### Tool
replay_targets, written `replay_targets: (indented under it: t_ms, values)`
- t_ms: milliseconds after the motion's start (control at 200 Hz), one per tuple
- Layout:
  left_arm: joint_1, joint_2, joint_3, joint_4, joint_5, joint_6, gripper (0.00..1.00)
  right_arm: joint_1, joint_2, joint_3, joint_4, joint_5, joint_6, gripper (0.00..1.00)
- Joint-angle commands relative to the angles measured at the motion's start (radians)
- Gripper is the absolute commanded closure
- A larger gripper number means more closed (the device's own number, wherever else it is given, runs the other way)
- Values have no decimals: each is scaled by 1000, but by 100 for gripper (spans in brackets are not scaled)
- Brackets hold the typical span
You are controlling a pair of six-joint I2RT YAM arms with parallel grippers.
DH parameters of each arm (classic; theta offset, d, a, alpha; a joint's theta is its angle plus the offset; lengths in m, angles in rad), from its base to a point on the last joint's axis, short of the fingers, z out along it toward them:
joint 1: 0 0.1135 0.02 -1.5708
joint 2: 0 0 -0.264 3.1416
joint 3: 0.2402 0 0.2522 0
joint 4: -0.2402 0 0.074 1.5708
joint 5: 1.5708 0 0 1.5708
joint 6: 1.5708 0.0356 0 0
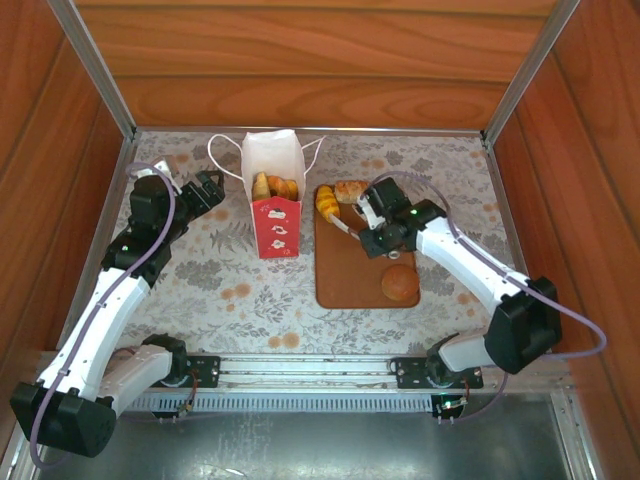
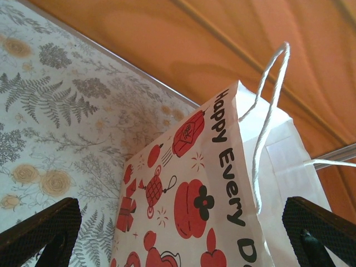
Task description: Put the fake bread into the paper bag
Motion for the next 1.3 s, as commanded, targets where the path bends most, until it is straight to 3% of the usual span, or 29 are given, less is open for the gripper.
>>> replay_targets:
  t_ms: [0,805,1045,1299]
  values:
    - [8,-11,-11,-7,-4,-2,1,0,53,57,-5,-35,20,51]
    - [13,-29,-10,-16,-23,9,1,61,305,214,-80,61,74,54]
    - [17,-16,-1,-19,-19,14,1,66,317,220,-93,102,107,63]
    - [16,-24,-11,-26,-19,12,1,70,226,175,-108,104,127,74]
